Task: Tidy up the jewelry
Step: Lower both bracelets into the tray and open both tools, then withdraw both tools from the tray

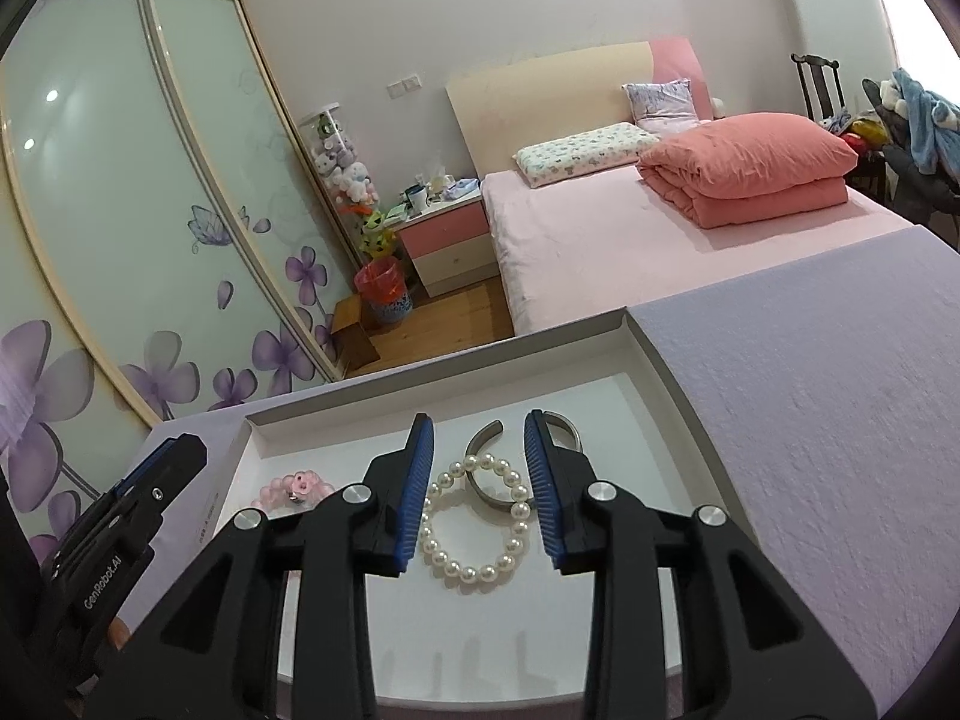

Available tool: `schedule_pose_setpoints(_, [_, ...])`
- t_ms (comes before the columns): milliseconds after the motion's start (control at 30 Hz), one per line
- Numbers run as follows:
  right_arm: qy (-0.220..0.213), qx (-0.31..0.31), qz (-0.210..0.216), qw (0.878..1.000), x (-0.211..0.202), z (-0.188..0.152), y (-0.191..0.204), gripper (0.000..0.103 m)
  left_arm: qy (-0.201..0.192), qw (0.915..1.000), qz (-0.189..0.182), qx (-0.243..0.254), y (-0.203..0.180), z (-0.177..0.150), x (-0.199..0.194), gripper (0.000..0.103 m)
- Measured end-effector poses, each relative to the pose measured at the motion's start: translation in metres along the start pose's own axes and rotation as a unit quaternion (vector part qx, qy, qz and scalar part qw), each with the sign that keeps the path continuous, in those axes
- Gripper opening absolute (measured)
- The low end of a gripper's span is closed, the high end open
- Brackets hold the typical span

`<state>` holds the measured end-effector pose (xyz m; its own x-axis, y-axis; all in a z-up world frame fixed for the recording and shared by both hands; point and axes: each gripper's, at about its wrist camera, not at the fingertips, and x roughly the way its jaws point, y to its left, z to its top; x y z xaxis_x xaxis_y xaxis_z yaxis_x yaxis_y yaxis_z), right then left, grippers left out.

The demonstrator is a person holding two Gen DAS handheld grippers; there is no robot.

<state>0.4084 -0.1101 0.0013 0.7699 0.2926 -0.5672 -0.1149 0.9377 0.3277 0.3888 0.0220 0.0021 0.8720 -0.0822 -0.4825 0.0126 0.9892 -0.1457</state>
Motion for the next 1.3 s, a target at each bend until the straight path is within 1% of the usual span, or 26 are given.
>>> schedule_pose_setpoints(33, [-0.001, -0.002, -0.001, 1.000, 0.000, 0.000, 0.001, 0.036, -0.001, 1.0000, 0.001, -0.002, 0.001, -0.001, -0.001, 0.028])
schedule_pose_setpoints(67, [-0.003, -0.003, -0.002, 1.000, -0.001, -0.001, 0.001, 0.039, -0.002, 1.0000, 0.003, -0.005, 0.003, -0.001, -0.002, 0.031])
schedule_pose_setpoints(100, [-0.008, -0.006, -0.003, 1.000, -0.002, -0.001, 0.002, 0.045, -0.003, 1.0000, 0.006, -0.006, 0.004, -0.002, -0.003, 0.034])
schedule_pose_setpoints(133, [-0.011, -0.009, -0.004, 1.000, -0.003, -0.001, 0.002, 0.049, -0.005, 0.9999, 0.008, -0.008, 0.005, -0.003, -0.005, 0.036])
schedule_pose_setpoints(167, [-0.016, -0.015, -0.006, 1.000, -0.005, -0.001, 0.003, 0.050, -0.007, 0.9999, 0.010, -0.008, 0.007, -0.003, -0.007, 0.040])
schedule_pose_setpoints(200, [-0.021, -0.020, -0.009, 1.000, -0.007, -0.001, 0.005, 0.055, -0.010, 0.9998, 0.015, -0.009, 0.008, -0.005, -0.009, 0.044])
schedule_pose_setpoints(233, [-0.025, -0.023, -0.011, 0.999, -0.008, -0.002, 0.005, 0.064, -0.012, 0.9997, 0.017, -0.009, 0.009, -0.005, -0.011, 0.047])
schedule_pose_setpoints(267, [-0.030, -0.027, -0.014, 0.999, -0.010, -0.002, 0.006, 0.068, -0.015, 0.9996, 0.019, -0.010, 0.011, -0.006, -0.013, 0.052])
schedule_pose_setpoints(300, [-0.036, -0.030, -0.015, 0.999, -0.012, -0.003, 0.006, 0.075, -0.016, 0.9996, 0.020, -0.012, 0.012, -0.006, -0.014, 0.057])
schedule_pose_setpoints(333, [-0.041, -0.032, -0.016, 0.999, -0.014, -0.004, 0.006, 0.082, -0.018, 0.9995, 0.022, -0.016, 0.014, -0.008, -0.017, 0.060])
schedule_pose_setpoints(400, [-0.050, -0.039, -0.017, 0.998, -0.019, -0.006, 0.005, 0.088, -0.021, 0.9992, 0.025, -0.021, 0.016, -0.011, -0.021, 0.068])
schedule_pose_setpoints(433, [-0.053, -0.043, -0.019, 0.997, -0.022, -0.008, 0.004, 0.091, -0.021, 0.9992, 0.026, -0.023, 0.018, -0.013, -0.024, 0.069])
schedule_pose_setpoints(500, [-0.057, -0.055, -0.023, 0.997, -0.029, -0.012, 0.003, 0.093, -0.022, 0.9989, 0.031, -0.027, 0.020, -0.016, -0.030, 0.076])
schedule_pose_setpoints(600, [-0.067, -0.083, -0.028, 0.994, -0.042, -0.020, 0.005, 0.096, -0.030, 0.9983, 0.041, -0.029, 0.025, -0.024, -0.046, 0.082])
schedule_pose_setpoints(733, [-0.084, -0.129, -0.030, 0.988, -0.066, -0.035, 0.010, 0.100, -0.047, 0.9975, 0.047, -0.027, 0.030, -0.038, -0.072, 0.088])
schedule_pose_setpoints(867, [-0.090, -0.164, -0.024, 0.982, -0.090, -0.054, 0.012, 0.101, -0.057, 0.9975, 0.039, -0.015, 0.031, -0.056, -0.107, 0.092])
schedule_pose_setpoints(1000, [-0.085, -0.179, -0.013, 0.980, -0.111, -0.072, 0.009, 0.101, -0.068, 0.9972, 0.032, -0.005, 0.030, -0.072, -0.140, 0.096])
schedule_pose_setpoints(1100, [-0.080, -0.187, -0.013, 0.979, -0.124, -0.083, 0.008, 0.101, -0.072, 0.9970, 0.028, -0.003, 0.031, -0.082, -0.163, 0.098])
schedule_pose_setpoints(1200, [-0.068, -0.180, -0.011, 0.981, -0.136, -0.093, -0.001, 0.101, -0.075, 0.9967, 0.032, 0.000, 0.033, -0.093, -0.182, 0.099])
schedule_pose_setpoints(1300, [-0.055, -0.169, -0.017, 0.984, -0.143, -0.102, -0.011, 0.101, -0.072, 0.9967, 0.038, -0.004, 0.037, -0.101, -0.191, 0.099])
